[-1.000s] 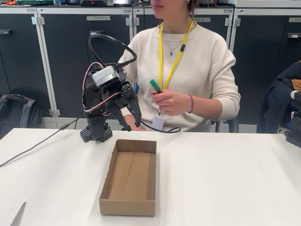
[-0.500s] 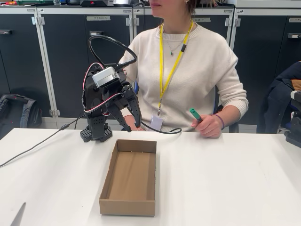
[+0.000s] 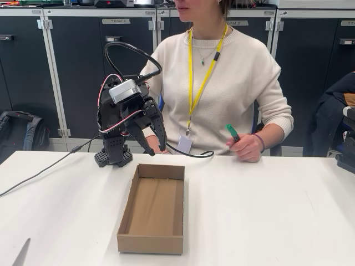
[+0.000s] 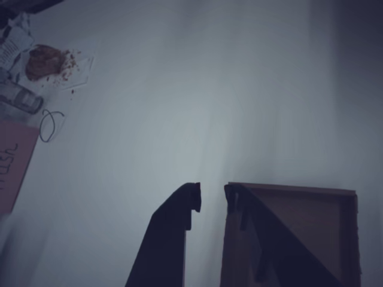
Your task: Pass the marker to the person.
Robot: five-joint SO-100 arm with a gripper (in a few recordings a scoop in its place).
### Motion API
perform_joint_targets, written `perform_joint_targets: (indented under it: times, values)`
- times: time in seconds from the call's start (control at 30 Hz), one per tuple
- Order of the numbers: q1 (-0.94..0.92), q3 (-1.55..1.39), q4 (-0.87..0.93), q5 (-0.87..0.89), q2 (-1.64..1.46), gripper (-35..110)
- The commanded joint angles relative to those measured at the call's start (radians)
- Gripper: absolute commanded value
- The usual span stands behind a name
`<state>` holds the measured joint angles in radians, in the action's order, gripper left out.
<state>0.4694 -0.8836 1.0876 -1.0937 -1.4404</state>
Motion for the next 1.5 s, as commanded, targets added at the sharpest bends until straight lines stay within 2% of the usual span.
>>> perform_joint_targets:
  times: [0.0, 1.47]
  values:
    - [0.0, 0.014, -0.015, 0.0, -0.087, 8]
    - [-0.005, -0.023, -0.028, -0.005, -0.097, 8]
